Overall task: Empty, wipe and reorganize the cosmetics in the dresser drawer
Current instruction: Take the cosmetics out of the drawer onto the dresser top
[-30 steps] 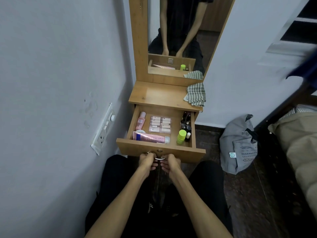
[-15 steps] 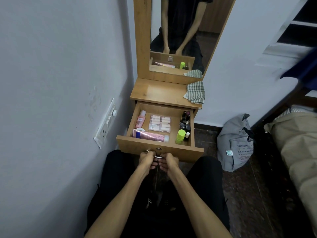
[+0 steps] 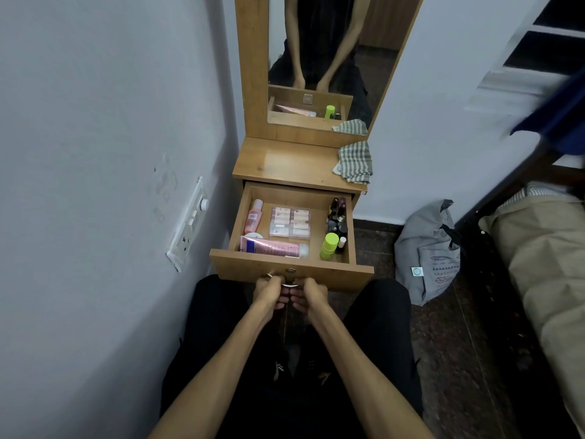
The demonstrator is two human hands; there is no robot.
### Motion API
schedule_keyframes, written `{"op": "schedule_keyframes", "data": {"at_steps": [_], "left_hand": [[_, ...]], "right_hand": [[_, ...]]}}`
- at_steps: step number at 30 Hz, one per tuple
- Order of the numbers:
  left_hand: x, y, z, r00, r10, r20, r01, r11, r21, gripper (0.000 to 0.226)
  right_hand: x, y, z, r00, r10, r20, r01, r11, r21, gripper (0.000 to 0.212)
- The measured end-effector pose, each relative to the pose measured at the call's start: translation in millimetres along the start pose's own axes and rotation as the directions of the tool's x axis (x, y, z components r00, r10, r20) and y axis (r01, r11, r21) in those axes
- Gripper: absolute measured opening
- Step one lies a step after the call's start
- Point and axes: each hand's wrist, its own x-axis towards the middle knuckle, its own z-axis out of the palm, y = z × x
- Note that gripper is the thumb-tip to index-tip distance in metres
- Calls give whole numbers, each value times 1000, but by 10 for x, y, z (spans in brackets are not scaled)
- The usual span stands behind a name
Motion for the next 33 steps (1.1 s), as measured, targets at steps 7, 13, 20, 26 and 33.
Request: {"op": "schedule_keyframes", "data": {"at_steps": [7,13,20,26,33], "left_hand": [[-134,-28,-82,998,0,-65,-2,1000,-29,22],[-330,208,-156,972,159,-173,-166,986,-26,21],[-345,976,-153,916,387,-108,-376,920,109,16],[78,1562,-105,913,407,-12,-389,881,270,23],[543,1794,43,948,317,7,-273,803,529,8]], "right_hand": [[-199,-67,-102,998,9,65,-4,997,-78,24],[-443,-345,-213,987,-30,158,61,979,-193,24],[-580,-990,-111,940,-235,249,269,957,-113,23],[-323,-1523,63,904,-382,193,410,901,-141,19],[48,-1914,334,870,-471,145,461,677,-574,21]]}}
